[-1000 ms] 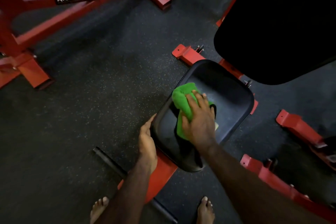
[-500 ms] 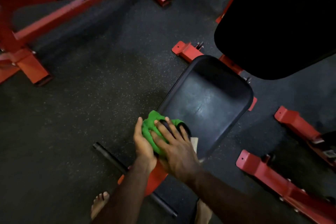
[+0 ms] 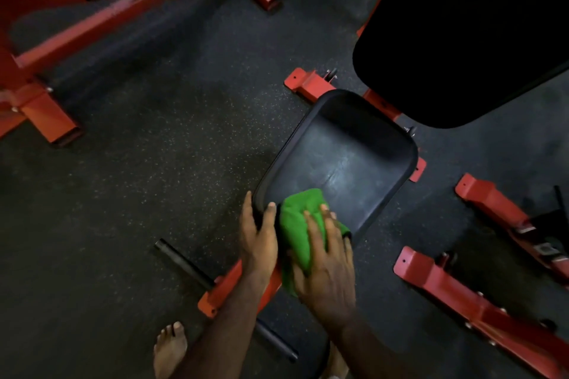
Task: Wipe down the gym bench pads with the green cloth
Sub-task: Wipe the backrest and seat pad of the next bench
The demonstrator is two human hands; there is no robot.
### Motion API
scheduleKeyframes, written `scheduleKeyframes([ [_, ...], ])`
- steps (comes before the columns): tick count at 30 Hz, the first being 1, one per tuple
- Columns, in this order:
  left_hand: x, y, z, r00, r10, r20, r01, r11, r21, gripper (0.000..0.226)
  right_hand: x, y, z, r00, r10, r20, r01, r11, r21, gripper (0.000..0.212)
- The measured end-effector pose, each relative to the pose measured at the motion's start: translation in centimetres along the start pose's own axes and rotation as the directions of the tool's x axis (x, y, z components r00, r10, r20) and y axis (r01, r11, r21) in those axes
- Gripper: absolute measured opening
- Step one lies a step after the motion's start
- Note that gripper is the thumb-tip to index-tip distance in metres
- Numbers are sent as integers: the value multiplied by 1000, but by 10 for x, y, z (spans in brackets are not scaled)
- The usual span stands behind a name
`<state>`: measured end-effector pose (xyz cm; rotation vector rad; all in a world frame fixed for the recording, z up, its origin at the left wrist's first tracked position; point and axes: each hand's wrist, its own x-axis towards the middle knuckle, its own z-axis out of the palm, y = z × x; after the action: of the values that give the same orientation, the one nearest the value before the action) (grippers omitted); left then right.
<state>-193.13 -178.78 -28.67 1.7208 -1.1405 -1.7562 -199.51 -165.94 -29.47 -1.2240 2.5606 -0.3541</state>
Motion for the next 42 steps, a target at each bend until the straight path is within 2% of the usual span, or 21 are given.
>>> scheduleKeyframes([
  [1, -4, 0, 3, 1000, 29, -3, -29, 997, 68, 70, -7, -7, 3, 994, 102, -32, -101, 995, 25, 101],
  [2, -7, 0, 5, 998, 61, -12, -59, 989, 138, 69, -14, -14, 4, 994, 99, -37, -99, 995, 9, 107],
  [5, -14, -3, 7, 993, 120, -15, -113, 966, 233, 74, -32, -3, 7, 975, -203, 88, 211, 974, -86, 116],
  [6, -17, -2, 7, 991, 131, -5, -125, 960, 252, 76, -30, 6, 2, 971, -209, 113, 216, 975, -55, 115],
  [7, -19, -4, 7, 990, 142, -1, -137, 955, 262, 77, -29, 12, -1, 982, -158, 101, 159, 987, -4, 114],
  [9, -19, -7, 6, 989, 151, 1, -145, 949, 281, 78, -31, 8, -2, 996, 91, 18, -92, 984, 154, 110],
  [11, -20, -7, 6, 986, 165, 6, -159, 938, 307, 78, -35, -14, 2, 941, 337, -23, -306, 881, 360, 106],
  [15, -22, -7, 10, 987, 163, -1, -155, 938, 310, 80, -44, -38, 10, 912, 407, 56, -372, 758, 536, 102],
  [18, -27, -4, 13, 984, 180, -15, -163, 922, 352, 83, -22, -33, -7, 832, 554, 32, -441, 626, 643, 100],
  [21, -32, -8, 17, 921, 385, 57, -363, 794, 487, 79, 7, -27, -21, 883, 455, -115, -310, 749, 585, 88],
  [24, -24, -15, 18, 882, 451, 135, -447, 712, 542, 70, 19, -13, -20, 985, 162, -65, -133, 938, 319, 74],
  [27, -19, -14, 14, 859, 485, 166, -483, 657, 578, 68, 15, 20, -20, 999, 23, -38, -20, 996, 89, 83],
  [29, -19, -9, 15, 856, 487, 173, -485, 643, 592, 68, 6, 27, -21, 937, 332, -106, -284, 904, 319, 83],
  [31, -15, -3, 19, 856, 484, 181, -486, 636, 599, 69, -1, 14, -21, 771, 637, -4, -538, 655, 531, 79],
  [32, -12, 2, 23, 851, 490, 190, -496, 628, 600, 70, -6, 7, -21, 767, 640, 34, -550, 630, 548, 80],
  [35, 1, 14, 40, 803, 546, 238, -560, 556, 614, 69, -16, 13, -23, 959, 279, -51, -223, 853, 471, 91],
  [37, 8, 21, 53, 775, 567, 277, -586, 483, 651, 68, 6, 41, -23, 976, 183, -116, -127, 918, 375, 89],
  [38, 9, 24, 60, 769, 560, 308, -597, 458, 659, 68, 23, 50, -27, 956, 260, -132, -195, 907, 373, 83],
  [40, 11, 27, 76, 756, 531, 383, -630, 431, 646, 66, 62, 57, -36, 837, 530, -136, -423, 784, 454, 73],
  [41, 12, 29, 84, 743, 523, 419, -652, 424, 628, 66, 79, 54, -38, 787, 603, -134, -478, 731, 487, 71],
  [42, 14, 32, 93, 734, 510, 449, -668, 422, 613, 66, 89, 47, -39, 788, 599, -139, -484, 744, 460, 71],
])
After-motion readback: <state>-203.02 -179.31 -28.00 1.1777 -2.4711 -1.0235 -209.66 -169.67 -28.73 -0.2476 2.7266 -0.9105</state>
